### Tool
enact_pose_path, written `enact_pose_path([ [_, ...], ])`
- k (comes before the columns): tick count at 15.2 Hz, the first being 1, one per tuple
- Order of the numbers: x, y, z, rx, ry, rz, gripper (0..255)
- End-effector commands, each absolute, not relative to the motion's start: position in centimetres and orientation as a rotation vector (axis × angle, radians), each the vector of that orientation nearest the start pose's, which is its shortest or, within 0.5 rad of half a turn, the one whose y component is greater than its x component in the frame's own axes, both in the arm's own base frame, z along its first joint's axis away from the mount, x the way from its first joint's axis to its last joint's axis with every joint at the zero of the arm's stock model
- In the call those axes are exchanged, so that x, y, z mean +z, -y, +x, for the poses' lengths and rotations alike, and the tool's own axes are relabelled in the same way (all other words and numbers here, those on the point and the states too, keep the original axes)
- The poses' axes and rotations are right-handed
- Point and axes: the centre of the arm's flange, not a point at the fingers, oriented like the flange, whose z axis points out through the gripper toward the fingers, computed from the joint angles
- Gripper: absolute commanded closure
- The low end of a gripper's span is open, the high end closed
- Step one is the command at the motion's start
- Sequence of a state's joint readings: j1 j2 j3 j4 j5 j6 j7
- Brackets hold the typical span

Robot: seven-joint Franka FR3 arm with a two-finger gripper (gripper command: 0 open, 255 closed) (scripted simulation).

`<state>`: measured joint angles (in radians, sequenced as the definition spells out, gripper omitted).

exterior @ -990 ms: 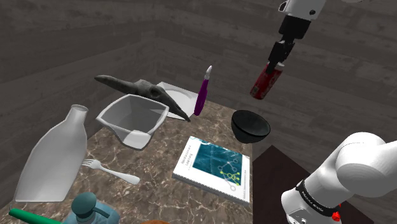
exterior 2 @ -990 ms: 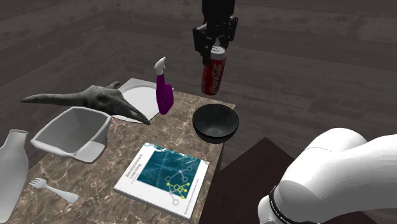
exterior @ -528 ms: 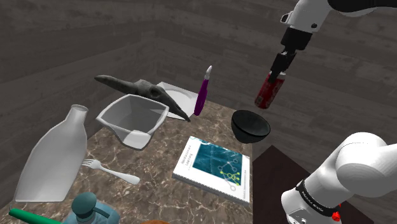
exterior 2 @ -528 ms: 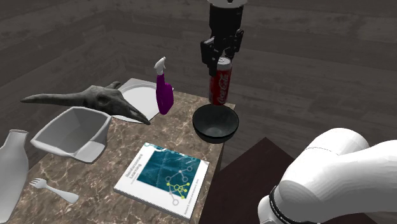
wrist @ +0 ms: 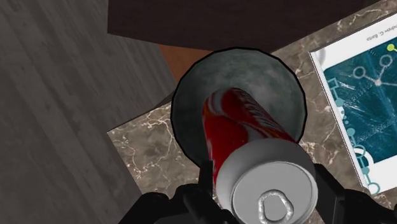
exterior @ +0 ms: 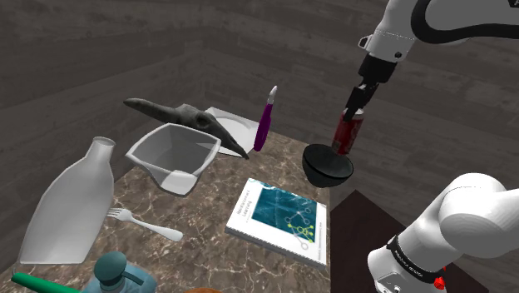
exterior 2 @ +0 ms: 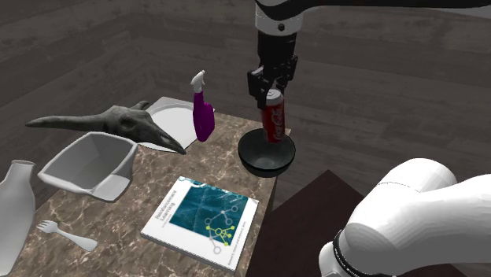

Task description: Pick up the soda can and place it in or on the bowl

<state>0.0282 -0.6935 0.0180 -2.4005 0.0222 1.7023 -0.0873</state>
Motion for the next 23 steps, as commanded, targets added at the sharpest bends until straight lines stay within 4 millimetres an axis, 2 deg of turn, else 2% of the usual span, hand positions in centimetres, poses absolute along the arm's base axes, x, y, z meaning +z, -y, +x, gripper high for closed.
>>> enact_pose_path([
  [1, 54.0, -1.8, 34.0, 0.006, 0.198, -3.125, 255],
  [7, 50.9, -1.8, 34.0, 0.006, 0.198, -3.125, 255],
  [15, 50.7, -1.8, 34.0, 0.006, 0.198, -3.125, 255],
  [16, 50.7, -1.8, 34.0, 0.006, 0.198, -3.125, 0],
  [21, 50.7, -1.8, 34.0, 0.006, 0.198, -3.125, 0],
  [23, 53.3, -1.8, 34.0, 0.006, 0.198, -3.125, 0],
])
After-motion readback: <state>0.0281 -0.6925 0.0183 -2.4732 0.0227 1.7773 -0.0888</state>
